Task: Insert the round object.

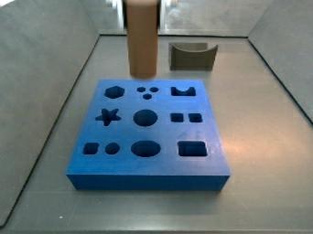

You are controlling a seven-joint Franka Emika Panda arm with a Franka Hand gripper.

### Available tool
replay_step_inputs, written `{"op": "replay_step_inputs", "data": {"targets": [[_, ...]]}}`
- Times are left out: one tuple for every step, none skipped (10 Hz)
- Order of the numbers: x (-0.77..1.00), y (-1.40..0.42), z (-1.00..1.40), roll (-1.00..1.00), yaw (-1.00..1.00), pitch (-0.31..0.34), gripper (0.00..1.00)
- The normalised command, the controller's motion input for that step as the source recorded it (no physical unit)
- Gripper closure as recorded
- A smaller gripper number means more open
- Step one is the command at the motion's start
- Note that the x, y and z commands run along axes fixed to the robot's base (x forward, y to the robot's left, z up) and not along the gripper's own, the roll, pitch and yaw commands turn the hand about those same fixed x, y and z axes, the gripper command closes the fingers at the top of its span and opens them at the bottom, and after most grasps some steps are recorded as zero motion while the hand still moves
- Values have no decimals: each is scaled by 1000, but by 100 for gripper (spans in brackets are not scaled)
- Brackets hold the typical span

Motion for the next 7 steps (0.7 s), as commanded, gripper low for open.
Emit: {"op": "replay_step_inputs", "data": {"targets": [[37,-160,-1000,16,-71,-103,100],[0,-69,-1000,110,-31,-103,100],[0,-34,-951,134,0,-107,100],[0,-74,-874,44,0,-121,100],[66,-14,-683,-29,-14,-124,100],[69,0,-571,-53,-46,-100,100],[34,0,-460,-23,-51,-50,100]]}}
